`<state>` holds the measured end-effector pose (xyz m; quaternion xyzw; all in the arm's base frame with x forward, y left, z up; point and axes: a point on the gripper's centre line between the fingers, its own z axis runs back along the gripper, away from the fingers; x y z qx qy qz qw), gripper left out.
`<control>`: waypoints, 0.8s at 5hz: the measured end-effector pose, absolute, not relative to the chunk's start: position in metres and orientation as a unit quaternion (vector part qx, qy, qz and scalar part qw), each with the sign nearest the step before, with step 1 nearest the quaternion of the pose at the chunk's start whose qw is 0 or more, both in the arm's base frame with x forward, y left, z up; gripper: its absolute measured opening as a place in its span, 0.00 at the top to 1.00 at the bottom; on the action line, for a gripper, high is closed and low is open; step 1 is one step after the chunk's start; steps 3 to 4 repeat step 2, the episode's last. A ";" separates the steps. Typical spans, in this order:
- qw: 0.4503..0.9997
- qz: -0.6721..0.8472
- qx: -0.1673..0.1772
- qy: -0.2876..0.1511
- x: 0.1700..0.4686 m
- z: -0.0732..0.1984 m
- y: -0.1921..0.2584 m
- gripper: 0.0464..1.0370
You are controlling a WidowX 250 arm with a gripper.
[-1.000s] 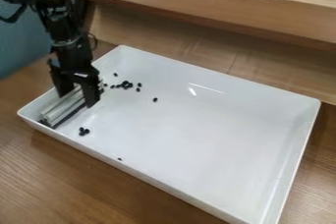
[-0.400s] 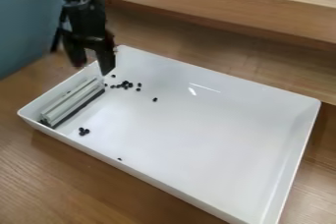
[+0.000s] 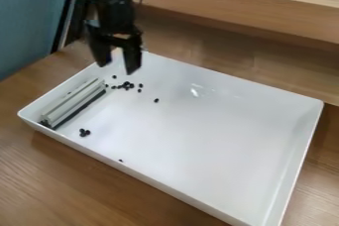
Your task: Sweep into pile
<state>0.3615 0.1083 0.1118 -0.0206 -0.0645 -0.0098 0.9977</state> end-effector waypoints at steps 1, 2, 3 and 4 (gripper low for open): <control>0.997 -0.040 -0.027 -0.063 0.359 0.120 0.081 0.04; 0.996 -0.060 -0.024 -0.054 0.358 0.117 0.064 0.04; 0.996 -0.060 -0.024 -0.054 0.358 0.117 0.064 0.04; 0.996 -0.060 -0.024 -0.054 0.358 0.117 0.064 0.04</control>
